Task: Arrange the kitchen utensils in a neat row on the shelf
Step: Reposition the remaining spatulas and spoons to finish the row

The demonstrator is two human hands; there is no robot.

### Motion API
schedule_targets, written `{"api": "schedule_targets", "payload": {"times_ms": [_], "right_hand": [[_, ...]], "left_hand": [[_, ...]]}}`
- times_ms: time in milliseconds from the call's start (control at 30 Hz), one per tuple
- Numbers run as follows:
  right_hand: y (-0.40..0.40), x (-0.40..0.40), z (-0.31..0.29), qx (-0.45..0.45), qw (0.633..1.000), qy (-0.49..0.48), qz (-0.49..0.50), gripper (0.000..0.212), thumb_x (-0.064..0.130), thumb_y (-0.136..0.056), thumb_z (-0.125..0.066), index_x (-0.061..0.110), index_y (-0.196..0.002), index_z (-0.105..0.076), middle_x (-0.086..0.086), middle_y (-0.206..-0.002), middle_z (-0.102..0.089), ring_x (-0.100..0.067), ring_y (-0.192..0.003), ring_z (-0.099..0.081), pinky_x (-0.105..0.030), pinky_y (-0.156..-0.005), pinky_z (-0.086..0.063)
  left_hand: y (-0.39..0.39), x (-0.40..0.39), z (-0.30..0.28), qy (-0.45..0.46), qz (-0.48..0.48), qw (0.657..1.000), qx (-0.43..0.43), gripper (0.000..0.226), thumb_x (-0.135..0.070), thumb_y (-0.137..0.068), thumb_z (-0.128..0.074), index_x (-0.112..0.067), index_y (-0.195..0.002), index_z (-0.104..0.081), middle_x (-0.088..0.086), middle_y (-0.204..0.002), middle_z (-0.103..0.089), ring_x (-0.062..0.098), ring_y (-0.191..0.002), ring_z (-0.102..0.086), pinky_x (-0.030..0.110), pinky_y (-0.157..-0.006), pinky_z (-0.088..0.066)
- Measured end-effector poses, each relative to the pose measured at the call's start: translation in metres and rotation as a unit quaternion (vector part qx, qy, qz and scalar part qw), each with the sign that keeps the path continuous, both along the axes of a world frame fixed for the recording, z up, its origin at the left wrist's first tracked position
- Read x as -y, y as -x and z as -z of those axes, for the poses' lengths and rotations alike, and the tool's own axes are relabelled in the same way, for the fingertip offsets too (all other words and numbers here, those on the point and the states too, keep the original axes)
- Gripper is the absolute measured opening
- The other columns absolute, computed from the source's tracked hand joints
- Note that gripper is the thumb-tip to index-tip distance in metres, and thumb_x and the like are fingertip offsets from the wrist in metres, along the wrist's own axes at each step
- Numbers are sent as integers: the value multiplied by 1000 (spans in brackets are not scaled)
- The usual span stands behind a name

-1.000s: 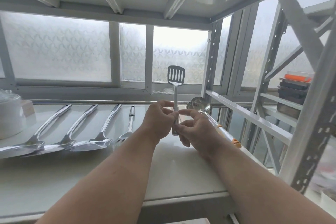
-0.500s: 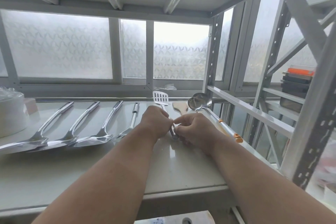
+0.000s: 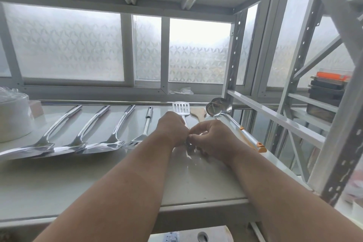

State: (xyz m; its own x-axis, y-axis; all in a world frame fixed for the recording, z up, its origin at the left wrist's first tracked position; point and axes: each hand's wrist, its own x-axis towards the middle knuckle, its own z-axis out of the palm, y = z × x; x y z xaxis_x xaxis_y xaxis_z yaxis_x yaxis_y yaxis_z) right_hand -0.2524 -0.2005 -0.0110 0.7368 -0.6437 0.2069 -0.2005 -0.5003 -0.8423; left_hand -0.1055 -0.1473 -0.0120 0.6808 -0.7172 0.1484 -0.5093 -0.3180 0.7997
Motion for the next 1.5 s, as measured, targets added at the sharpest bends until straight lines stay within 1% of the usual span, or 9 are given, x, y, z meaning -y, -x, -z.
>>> {"api": "schedule_targets", "payload": {"times_ms": [67, 233, 367, 500, 633, 800, 1167, 1333, 1500], "right_hand": [[1, -1, -1, -14, 1000, -3, -5, 11, 16, -78, -72, 18, -86, -79, -9, -73, -76, -21, -52, -56, -28, -49, -47], [2, -1, -2, -47, 999, 24, 10, 18, 29, -69, -81, 20, -85, -78, -6, -74, -77, -17, -49, -58, -29, -55, -49], [6, -5, -5, -45, 999, 19, -14, 10, 21, -76, -81, 15, -82, -77, -7, -66, -74, -21, -48, -56, -26, -52, -46], [8, -7, -7, -39, 999, 7, -33, 6, 14, -79, -78, 10, -84, -76, -8, -73, -77, -24, -53, -58, -27, -51, -47], [9, -7, -6, -38, 998, 9, -40, 9, 18, -82, -81, 13, -87, -77, -6, -74, -77, -21, -53, -59, -24, -51, -47], [8, -7, -6, -43, 999, 9, -30, 12, 20, -81, -82, 15, -91, -77, -4, -73, -77, -20, -53, -60, -19, -48, -44], [7, -4, -5, -53, 998, 21, -27, 11, 24, -79, -81, 22, -90, -79, -3, -74, -77, -17, -54, -61, -25, -54, -48], [8, -3, -4, -53, 998, 22, -30, 13, 28, -80, -83, 22, -90, -78, -5, -75, -77, -17, -51, -59, -25, -53, -48], [8, -5, -4, -43, 998, 10, -38, 17, 32, -82, -86, 20, -92, -78, -6, -72, -77, -19, -49, -56, -24, -48, -46]], "left_hand": [[0, 0, 1, -2, 8, 1000, -7, 25, -14, -81, -79, -26, -103, -78, 0, -100, -76, 20, -91, -74, 34, -87, -63], [4, -1, -2, -53, 50, 997, 24, 32, -2, -75, -60, -20, -81, -86, 7, -81, -81, 21, -66, -66, 34, -65, -64], [4, -2, -7, -69, 36, 996, 36, 32, -3, -74, -58, -11, -90, -84, 10, -83, -80, 25, -77, -78, 37, -67, -66], [2, -3, -10, -72, 34, 997, 25, 35, -5, -71, -58, -12, -95, -83, 8, -80, -80, 26, -77, -79, 37, -67, -66], [3, -5, -11, -81, 36, 995, 36, 34, -3, -73, -59, -12, -93, -84, 8, -79, -80, 26, -79, -80, 33, -63, -64], [6, -7, -12, -83, 41, 995, 49, 33, -1, -74, -60, -9, -95, -84, 11, -80, -81, 27, -81, -81, 43, -73, -68], [8, -9, -14, -81, 41, 994, 58, 31, -3, -75, -61, -7, -95, -85, 10, -84, -82, 22, -79, -80, 34, -66, -65], [10, -13, -16, -75, 44, 993, 73, 27, -4, -77, -65, -10, -93, -86, 10, -90, -83, 26, -89, -80, 39, -75, -67], [11, -14, -16, -69, 42, 993, 82, 22, -6, -81, -68, -13, -91, -87, 10, -91, -82, 26, -85, -78, 37, -76, -66]]}}
